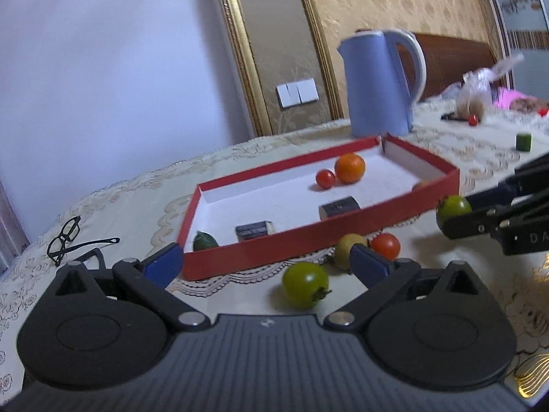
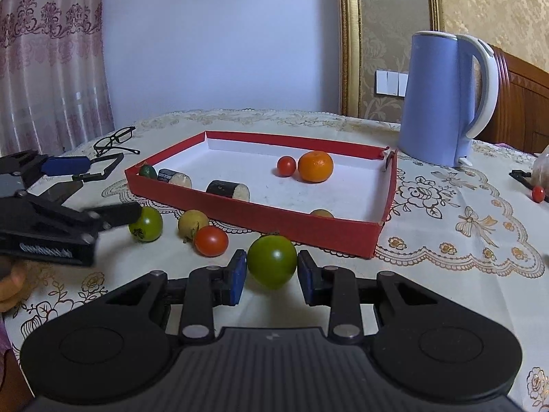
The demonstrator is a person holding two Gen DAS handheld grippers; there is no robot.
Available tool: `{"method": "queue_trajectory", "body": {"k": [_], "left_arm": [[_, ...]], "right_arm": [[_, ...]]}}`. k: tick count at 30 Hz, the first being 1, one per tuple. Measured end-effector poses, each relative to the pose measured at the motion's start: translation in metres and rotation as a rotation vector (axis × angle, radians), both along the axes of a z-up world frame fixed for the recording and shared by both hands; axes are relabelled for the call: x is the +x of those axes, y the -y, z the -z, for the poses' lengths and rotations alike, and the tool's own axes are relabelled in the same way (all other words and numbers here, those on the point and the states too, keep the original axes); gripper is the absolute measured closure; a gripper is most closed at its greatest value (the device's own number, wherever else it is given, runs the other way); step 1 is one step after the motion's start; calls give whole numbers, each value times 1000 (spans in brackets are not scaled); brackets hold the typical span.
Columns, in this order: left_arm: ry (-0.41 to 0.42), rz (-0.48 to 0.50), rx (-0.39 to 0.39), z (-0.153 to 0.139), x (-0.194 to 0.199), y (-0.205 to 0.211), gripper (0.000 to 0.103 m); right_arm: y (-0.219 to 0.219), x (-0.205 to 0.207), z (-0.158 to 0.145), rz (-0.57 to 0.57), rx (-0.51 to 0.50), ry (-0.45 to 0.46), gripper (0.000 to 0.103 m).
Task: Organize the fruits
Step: 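Grasp a green tomato with the right tool while the left tool grasps another green tomato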
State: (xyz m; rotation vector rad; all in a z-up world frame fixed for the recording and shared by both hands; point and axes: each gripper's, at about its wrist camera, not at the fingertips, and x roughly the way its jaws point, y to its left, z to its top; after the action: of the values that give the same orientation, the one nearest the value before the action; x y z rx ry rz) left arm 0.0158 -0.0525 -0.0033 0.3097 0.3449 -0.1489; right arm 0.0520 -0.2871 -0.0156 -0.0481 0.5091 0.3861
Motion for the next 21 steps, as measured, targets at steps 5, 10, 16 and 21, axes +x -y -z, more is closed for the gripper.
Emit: {"method": "queue_trajectory", "body": {"k": [5,10,16,21], "left_arm": [[-62,0,14,6,12,7,6],[-120,-2,0,9,19,4,15],[-183,12,-23,12,26,2,58],[-201,26,-59,12,26,0,72]], "right_arm": [[-1,0,0,-6,-7,2,71],[0,0,0,-4,3,-3,71],[1,1,1,-2,8,-8,71],[2,1,1,-3,11,-8,71]]}}
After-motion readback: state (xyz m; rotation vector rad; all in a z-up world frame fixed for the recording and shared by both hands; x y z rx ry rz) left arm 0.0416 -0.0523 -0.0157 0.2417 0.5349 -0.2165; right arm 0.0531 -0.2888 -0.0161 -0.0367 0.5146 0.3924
